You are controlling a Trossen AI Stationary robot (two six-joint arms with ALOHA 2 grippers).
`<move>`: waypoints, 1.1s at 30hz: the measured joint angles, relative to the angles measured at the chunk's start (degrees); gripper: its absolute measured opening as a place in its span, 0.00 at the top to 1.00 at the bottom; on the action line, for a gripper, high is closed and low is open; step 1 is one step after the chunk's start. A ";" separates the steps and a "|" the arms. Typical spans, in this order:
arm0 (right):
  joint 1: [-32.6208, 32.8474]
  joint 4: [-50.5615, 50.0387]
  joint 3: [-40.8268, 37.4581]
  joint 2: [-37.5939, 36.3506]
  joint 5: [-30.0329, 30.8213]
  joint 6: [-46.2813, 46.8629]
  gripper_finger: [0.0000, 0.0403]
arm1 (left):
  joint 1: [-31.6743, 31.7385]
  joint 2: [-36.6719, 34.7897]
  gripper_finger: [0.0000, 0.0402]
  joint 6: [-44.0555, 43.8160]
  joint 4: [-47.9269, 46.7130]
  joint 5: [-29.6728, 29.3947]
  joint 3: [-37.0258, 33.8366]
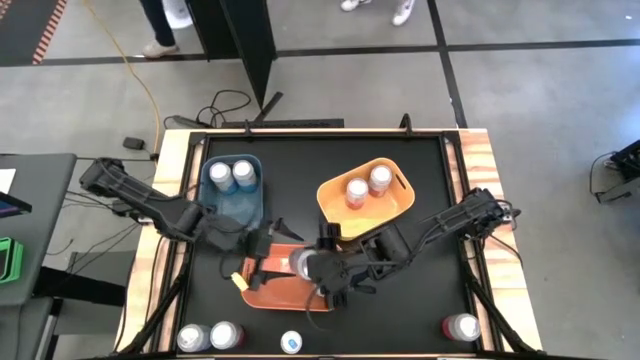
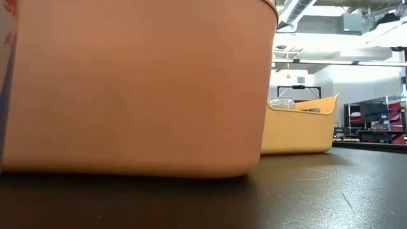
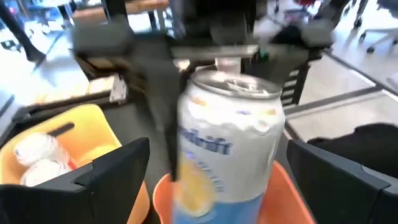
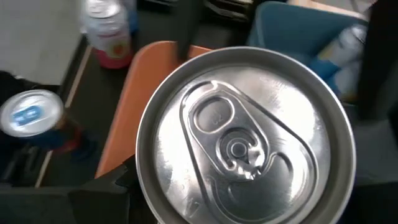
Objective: Sort soda cans
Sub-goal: Put the blue soda can into the blue bin
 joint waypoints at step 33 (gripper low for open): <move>0.20 9.99 1.62 0.09 -0.66 -8.50 0.30 | -3.53 7.34 0.11 -2.94 -3.10 -4.67 0.07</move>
